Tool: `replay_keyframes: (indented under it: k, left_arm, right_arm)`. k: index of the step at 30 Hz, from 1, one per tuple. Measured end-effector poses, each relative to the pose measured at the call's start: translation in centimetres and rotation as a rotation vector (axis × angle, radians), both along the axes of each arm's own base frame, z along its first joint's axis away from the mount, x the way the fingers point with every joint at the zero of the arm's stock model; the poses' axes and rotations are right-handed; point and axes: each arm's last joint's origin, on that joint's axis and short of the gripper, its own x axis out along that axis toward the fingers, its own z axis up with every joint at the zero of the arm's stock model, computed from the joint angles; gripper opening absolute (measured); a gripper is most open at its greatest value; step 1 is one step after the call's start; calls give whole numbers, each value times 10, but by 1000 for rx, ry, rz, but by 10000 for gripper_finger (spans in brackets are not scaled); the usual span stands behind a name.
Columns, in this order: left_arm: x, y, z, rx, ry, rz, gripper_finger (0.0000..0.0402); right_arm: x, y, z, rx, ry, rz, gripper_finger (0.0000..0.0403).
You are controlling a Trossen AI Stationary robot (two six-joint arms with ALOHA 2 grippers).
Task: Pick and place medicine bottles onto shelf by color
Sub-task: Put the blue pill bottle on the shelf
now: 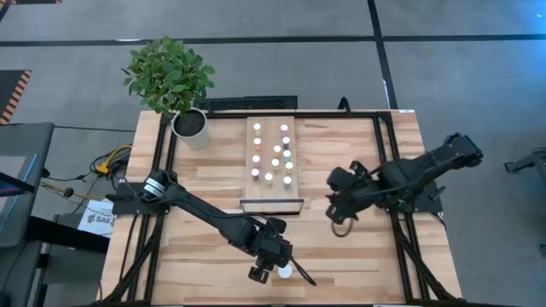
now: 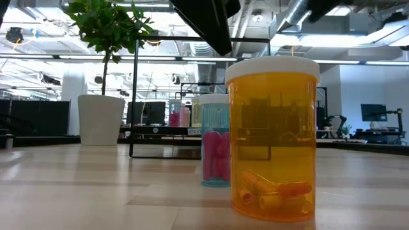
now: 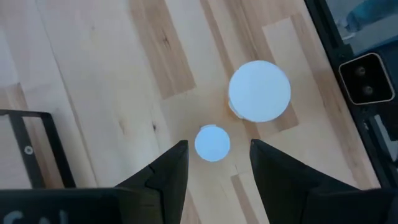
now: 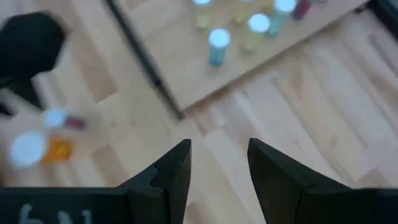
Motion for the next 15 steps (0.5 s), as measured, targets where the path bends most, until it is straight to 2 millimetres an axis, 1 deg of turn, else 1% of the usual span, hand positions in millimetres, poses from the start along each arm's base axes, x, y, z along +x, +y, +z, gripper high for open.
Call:
replay_keyframes:
  k: [2, 4, 7, 9, 11, 15]
  left_arm:
    - [0, -1, -1, 8, -6, 4, 158]
    - [-1, -1, -5, 4, -12, 9, 158]
    - [-1, -1, -12, -5, -14, 23, 158]
    - [0, -2, -17, -26, -28, 47, 158]
    - [-2, -1, -23, -44, -6, 65, 158]
    - [-2, -2, -23, -74, 8, 82, 159]
  right_arm:
    - [-9, 1, 7, -7, -21, 36, 179]
    - [-20, 3, 14, -35, -46, 67, 179]
    - [-38, 5, 19, -78, -93, 92, 179]
    - [-48, 6, 18, -79, -115, 98, 179]
    - [-57, 7, 17, -62, -135, 102, 179]
    - [-68, 7, 12, -33, -158, 99, 179]
